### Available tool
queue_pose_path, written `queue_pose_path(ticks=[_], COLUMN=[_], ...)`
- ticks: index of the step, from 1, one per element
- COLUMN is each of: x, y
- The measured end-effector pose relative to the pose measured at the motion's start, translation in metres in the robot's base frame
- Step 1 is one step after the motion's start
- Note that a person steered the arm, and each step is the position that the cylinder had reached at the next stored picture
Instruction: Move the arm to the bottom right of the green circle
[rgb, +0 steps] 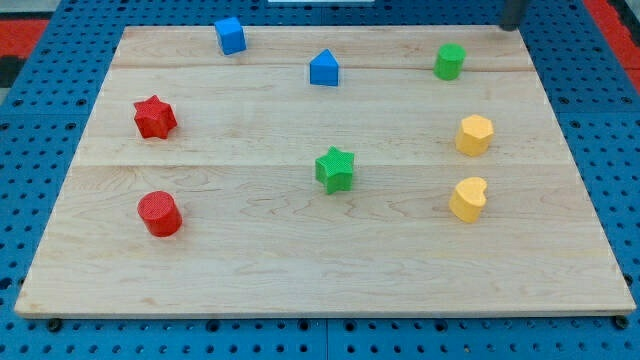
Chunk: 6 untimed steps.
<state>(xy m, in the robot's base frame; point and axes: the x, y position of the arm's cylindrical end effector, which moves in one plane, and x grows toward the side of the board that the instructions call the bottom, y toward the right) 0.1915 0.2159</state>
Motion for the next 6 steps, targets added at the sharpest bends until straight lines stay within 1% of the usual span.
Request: queue_pose_path(ticks=[1,2,3,4,5,6], x=[0.009,0.054,0.105,0.140,0.165,0.176], y=[-0.134,-0.144,-0.130,-0.057,-0.005,0.005])
